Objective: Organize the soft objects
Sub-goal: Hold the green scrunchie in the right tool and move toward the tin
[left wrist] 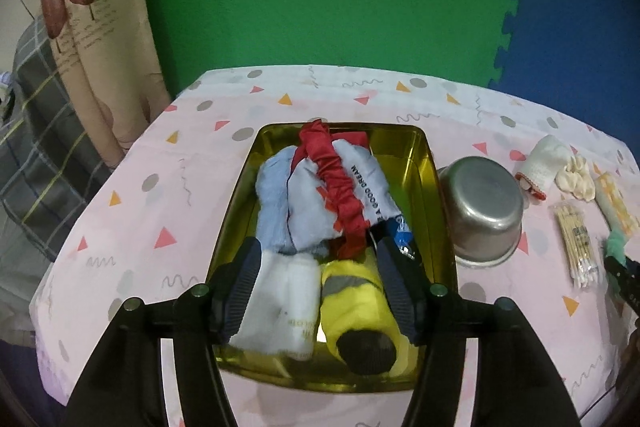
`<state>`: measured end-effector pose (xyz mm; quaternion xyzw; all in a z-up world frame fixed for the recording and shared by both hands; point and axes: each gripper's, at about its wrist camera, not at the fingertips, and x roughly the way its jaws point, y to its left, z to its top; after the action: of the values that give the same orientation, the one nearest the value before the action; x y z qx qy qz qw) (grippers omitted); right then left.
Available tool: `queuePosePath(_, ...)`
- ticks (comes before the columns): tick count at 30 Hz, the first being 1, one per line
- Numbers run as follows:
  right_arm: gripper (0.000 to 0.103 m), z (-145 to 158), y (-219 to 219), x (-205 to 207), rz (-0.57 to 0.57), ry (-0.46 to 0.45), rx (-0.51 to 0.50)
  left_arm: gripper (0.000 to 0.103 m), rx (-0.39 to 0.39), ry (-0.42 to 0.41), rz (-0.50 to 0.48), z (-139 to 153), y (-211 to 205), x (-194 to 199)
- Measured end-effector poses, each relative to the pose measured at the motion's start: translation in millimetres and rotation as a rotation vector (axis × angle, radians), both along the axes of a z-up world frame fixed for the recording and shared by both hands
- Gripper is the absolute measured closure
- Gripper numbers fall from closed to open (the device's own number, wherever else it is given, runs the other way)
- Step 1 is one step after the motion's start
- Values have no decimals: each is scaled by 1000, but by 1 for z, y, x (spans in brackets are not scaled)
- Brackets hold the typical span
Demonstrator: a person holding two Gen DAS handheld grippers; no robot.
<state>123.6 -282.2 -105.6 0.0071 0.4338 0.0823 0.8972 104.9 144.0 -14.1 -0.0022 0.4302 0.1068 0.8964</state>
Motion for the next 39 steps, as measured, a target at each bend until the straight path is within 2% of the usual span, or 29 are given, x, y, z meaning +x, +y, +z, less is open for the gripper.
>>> queuePosePath(4,69,0,2,0,0,-1,-21,44,19,-1,-10,-5,-4,-9)
queuePosePath(18,69,-1,4,1,0,-1,-44,40,-2,-49,44,-7,13,-40)
queuePosePath(31,69,1,7,-2,-36,9,-58,38,-43,-36,82,-16,28,-42)
queuePosePath(39,75,12,11,-8,-41,7,-35,35,-62,-41,103,-17,37,-43)
